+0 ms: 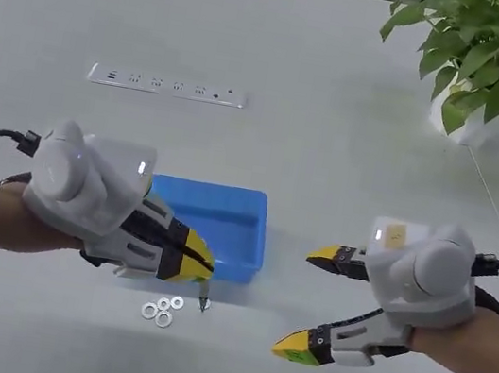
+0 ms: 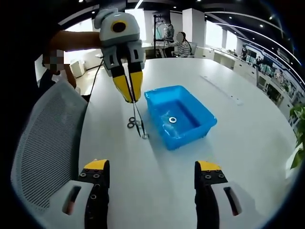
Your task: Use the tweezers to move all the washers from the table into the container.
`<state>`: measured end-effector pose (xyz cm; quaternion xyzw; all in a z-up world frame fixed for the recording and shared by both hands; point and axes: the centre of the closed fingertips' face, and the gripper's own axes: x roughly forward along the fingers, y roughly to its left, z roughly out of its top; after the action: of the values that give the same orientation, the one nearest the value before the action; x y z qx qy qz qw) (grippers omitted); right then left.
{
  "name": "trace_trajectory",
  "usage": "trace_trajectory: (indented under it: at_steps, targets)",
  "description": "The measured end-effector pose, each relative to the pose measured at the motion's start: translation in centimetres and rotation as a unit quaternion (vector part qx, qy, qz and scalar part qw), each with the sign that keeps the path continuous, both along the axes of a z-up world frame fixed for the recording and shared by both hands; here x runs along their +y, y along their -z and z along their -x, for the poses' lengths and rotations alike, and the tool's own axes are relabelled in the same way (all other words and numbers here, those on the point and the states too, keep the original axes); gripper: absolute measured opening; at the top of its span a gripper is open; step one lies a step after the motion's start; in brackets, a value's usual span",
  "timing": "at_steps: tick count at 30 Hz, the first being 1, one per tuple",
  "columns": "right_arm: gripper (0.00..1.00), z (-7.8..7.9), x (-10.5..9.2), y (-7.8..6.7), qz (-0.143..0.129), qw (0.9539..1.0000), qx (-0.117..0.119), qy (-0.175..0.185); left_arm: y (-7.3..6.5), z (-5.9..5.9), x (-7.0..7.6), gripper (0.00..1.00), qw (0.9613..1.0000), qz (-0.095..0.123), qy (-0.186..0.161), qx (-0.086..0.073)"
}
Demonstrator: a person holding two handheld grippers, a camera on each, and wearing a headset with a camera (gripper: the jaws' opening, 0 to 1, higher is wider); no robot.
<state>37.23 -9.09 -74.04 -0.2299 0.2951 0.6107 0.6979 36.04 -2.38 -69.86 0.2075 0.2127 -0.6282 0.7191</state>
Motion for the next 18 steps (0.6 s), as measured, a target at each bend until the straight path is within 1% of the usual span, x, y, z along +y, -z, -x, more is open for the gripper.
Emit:
trace_trajectory:
  at_steps: [2, 3, 4, 12, 14, 18]
  targets:
    - [0.73, 0.1, 0.0, 0.2, 0.002, 1.0, 0.002, 0.0, 0.1, 0.0, -0.1, 0.05, 1.0, 0.001, 0.0, 0.001]
    - [0.73, 0.2, -0.1, 0.3, 0.003, 1.0, 0.003, -0.001, 0.2, 0.1, -0.2, 0.05, 1.0, -0.003, 0.002, 0.002]
    - [0.73, 0.3, -0.1, 0.4, 0.004, 1.0, 0.004, -0.002, 0.1, 0.0, -0.3, 0.05, 1.0, 0.002, 0.003, 0.001]
    - [0.71, 0.7, 0.5, 0.4, -0.003, 0.9999, 0.005, -0.011, 0.1, 0.1, -0.1, 0.05, 1.0, -0.002, 0.004, 0.0]
    - [0.7, 0.8, 0.9, 0.4, -0.004, 0.9999, 0.006, -0.014, 0.1, 0.1, -0.1, 0.05, 1.0, -0.002, 0.003, 0.0]
    - [0.64, 1.4, 2.2, 0.2, -0.018, 0.9993, 0.002, -0.034, 0.1, 0.0, -0.1, 0.05, 1.0, 0.0, 0.002, 0.0]
